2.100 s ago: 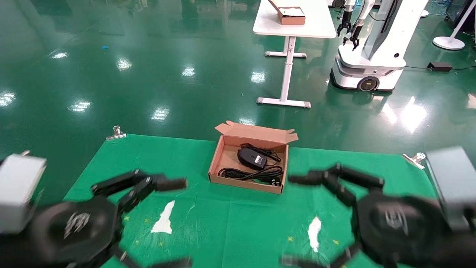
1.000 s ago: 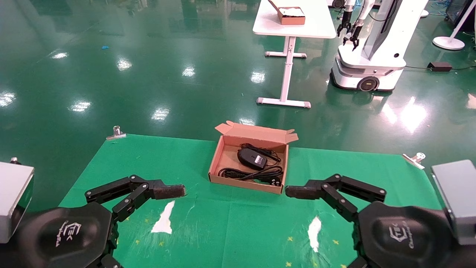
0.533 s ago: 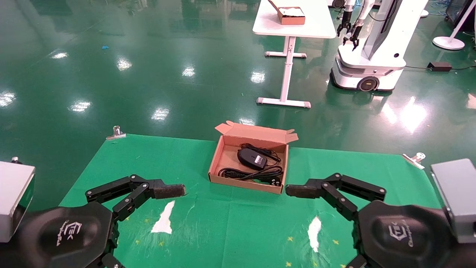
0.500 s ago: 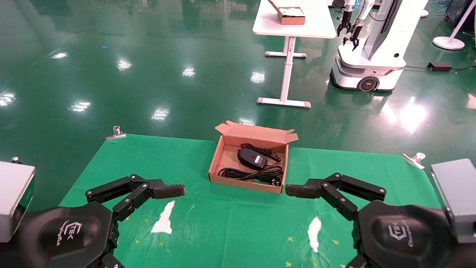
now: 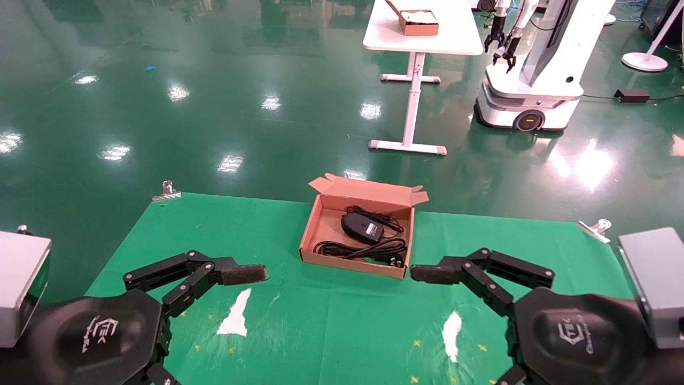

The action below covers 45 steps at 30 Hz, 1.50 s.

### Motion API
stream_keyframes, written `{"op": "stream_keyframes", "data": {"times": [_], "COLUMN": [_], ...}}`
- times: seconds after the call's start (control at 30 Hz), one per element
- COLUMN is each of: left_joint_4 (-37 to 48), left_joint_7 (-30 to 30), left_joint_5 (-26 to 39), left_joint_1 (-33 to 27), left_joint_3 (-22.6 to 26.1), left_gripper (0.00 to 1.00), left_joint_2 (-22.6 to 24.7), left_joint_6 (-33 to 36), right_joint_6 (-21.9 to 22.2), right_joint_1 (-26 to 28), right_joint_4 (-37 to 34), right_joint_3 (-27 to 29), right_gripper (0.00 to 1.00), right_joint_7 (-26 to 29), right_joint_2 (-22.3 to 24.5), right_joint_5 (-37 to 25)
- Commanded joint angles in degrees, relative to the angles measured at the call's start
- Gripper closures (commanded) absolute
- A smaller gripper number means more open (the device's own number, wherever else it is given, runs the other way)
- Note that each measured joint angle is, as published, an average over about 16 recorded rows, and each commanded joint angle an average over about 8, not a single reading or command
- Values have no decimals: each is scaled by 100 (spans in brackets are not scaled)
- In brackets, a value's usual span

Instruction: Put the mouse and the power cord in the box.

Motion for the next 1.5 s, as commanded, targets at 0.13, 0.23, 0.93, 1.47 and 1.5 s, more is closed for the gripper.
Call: {"op": "stream_keyframes", "data": {"times": [0.13, 0.23, 0.93, 1.47, 1.5], "left_joint_4": [1, 1, 1, 1, 1], "left_joint_7": [0, 0, 0, 0, 0], "left_joint_5": [1, 1, 2, 2, 2], "left_joint_1": [-1, -1, -1, -1, -1], "left_joint_3": [0, 0, 0, 1, 1], "left_gripper": [0, 0, 0, 0, 0], "left_joint_2": [1, 2, 2, 2, 2], "left_joint_6": [0, 0, 0, 0, 0], "right_joint_6": [0, 0, 0, 0, 0], "right_joint_1": [2, 3, 4, 4, 4], "right_joint_4": [-2, -2, -3, -3, -3], "right_joint_3": [0, 0, 0, 0, 0], "right_gripper": [0, 0, 0, 0, 0], "right_joint_7": [-1, -1, -1, -1, -1], "right_joint_2": [-1, -1, -1, -1, -1], "right_joint_5": [-1, -1, -1, -2, -2]}}
